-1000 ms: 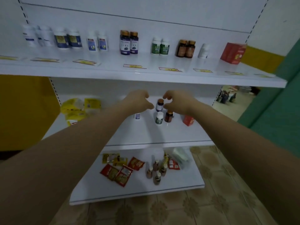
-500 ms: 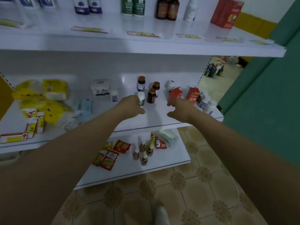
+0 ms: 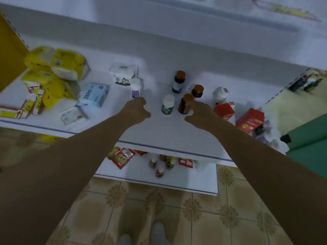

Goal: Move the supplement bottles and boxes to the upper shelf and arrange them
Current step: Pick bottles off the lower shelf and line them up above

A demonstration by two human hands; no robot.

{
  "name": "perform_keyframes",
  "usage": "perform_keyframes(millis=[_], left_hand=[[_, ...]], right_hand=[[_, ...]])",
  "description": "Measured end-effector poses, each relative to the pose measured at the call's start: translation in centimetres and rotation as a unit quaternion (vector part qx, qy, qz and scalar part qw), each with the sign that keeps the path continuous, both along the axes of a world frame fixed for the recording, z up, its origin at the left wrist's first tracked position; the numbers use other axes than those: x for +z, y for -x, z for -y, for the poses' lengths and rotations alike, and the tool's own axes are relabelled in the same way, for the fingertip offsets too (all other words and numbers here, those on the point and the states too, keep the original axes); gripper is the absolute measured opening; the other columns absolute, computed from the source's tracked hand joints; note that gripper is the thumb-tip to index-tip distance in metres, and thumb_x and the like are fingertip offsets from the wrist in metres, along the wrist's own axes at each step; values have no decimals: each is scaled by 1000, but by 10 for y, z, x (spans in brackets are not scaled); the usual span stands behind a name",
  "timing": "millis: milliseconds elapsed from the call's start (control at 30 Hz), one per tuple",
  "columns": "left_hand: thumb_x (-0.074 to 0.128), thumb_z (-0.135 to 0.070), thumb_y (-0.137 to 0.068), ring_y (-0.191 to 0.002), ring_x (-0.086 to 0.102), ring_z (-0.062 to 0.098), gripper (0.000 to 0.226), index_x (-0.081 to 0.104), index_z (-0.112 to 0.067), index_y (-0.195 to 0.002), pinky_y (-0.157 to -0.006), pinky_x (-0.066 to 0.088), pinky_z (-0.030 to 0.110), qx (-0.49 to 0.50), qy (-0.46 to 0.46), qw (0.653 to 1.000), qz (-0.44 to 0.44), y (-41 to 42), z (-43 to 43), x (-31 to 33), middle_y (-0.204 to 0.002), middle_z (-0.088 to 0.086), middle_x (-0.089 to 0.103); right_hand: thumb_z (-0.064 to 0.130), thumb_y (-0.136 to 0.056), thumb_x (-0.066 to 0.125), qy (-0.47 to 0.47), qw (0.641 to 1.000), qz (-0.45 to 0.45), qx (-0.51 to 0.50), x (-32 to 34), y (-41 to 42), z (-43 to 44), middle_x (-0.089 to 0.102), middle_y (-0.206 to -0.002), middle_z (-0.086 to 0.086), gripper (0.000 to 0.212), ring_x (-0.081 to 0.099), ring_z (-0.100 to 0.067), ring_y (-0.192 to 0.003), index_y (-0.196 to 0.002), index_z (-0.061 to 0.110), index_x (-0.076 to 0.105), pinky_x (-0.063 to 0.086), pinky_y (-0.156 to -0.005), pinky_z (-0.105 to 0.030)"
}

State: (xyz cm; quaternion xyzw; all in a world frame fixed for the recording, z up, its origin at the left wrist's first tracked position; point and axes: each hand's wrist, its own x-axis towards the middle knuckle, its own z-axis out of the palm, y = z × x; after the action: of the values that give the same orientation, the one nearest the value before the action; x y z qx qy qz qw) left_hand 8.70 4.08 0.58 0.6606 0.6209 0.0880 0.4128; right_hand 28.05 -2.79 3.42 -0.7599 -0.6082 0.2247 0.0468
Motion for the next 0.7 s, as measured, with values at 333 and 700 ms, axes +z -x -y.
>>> perform_keyframes(millis=[333,700], left_hand=[[68,-11,-81,-117,51,35,62,36,0,-133,-84,44,34,133,-119,984,-12,-3,-88,-54,-133,23,44],[64,-11,-85,-127,41,36,65,31,1,-140,-103,34,42,56,-178,979,-81,-25,-151,-86,-140,22,32]], right_hand=[[22,-90,61,-31,997,-71,-2,-70,6,-82,29,-150,-14,77,34,-30,-137,-151,13,13,31,-110,-38],[21,-96,50,-88,991,-100,-2,-120,3,-111,54,-127,-14,43,54,-29,-113,-137,18,35,43,-77,-30]])
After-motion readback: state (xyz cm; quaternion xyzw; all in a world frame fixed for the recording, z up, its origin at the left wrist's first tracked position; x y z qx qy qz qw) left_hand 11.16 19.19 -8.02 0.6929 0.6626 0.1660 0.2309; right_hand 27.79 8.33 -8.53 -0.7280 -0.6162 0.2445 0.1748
